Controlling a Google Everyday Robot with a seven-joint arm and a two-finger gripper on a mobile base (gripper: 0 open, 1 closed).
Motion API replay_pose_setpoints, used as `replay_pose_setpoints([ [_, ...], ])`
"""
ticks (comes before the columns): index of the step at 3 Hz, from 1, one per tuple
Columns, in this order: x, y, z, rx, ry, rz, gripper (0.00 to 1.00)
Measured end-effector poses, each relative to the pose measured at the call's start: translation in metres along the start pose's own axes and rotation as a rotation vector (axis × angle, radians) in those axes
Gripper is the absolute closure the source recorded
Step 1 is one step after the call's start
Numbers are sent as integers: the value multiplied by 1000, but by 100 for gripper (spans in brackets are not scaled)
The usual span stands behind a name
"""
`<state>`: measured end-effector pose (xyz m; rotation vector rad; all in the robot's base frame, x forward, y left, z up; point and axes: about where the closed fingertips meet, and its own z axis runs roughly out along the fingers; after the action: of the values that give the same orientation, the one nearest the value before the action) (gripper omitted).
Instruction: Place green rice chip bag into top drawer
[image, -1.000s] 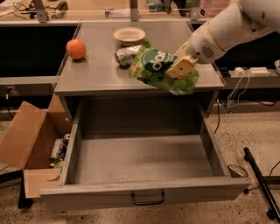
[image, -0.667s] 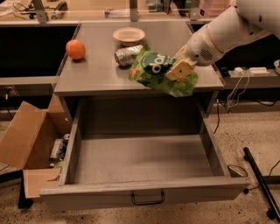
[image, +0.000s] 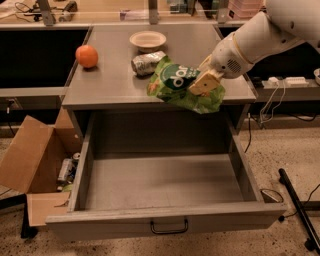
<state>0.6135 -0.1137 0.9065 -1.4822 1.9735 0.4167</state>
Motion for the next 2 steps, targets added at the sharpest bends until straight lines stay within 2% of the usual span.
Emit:
replay_pose_setpoints([
  [1, 33, 17, 17, -42, 33, 12, 100],
  [2, 106, 48, 53, -112, 110, 44, 100],
])
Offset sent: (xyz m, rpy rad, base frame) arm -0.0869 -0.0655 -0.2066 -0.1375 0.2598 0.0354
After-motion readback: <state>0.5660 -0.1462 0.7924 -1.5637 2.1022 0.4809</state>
